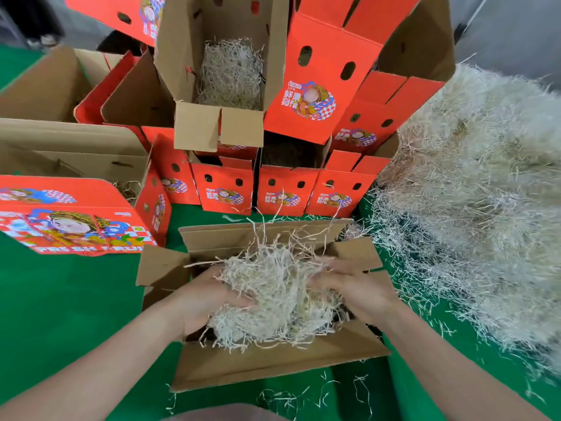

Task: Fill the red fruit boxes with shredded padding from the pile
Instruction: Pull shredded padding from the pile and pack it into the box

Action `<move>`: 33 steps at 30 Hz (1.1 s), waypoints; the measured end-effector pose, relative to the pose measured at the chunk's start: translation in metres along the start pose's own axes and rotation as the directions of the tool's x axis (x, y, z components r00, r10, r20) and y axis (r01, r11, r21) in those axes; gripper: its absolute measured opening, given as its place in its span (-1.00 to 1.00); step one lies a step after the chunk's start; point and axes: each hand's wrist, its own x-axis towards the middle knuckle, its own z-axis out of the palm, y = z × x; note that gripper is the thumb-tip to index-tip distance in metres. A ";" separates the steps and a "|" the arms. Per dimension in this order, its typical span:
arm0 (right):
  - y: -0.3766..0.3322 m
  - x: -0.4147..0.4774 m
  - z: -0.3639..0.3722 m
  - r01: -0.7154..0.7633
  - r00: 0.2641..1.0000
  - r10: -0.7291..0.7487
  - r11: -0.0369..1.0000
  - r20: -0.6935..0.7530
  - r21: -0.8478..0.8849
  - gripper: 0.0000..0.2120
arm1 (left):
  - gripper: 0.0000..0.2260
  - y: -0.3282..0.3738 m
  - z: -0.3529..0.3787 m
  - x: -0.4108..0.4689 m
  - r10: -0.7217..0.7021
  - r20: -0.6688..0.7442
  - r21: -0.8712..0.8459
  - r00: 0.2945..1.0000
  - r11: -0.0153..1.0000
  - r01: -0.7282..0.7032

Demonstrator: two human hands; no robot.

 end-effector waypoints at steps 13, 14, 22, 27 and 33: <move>0.007 0.013 -0.020 0.008 0.988 -0.009 1.000 -0.155 -0.006 -0.97 | -0.29 0.006 -0.012 0.009 0.063 -0.098 -0.047 0.993 0.997 -0.068; 0.007 0.010 -0.024 0.010 0.984 -0.017 0.999 -0.178 -0.039 -0.90 | -0.20 0.005 -0.013 0.008 0.057 -0.100 -0.032 0.993 0.998 -0.060; -0.004 0.001 -0.043 0.010 0.943 0.027 0.994 -0.332 0.110 -0.76 | -0.28 0.000 -0.030 0.002 0.129 -0.152 0.041 0.980 0.991 -0.124; -0.008 0.011 -0.001 -0.044 0.998 0.045 0.999 0.043 -0.014 -0.50 | -0.01 0.003 0.013 0.002 0.070 0.006 -0.048 0.998 0.996 -0.069; -0.002 0.020 0.022 -0.059 0.998 0.057 0.994 -0.030 -0.090 -0.40 | -0.18 0.008 0.010 -0.003 0.037 0.154 -0.085 0.987 0.996 -0.024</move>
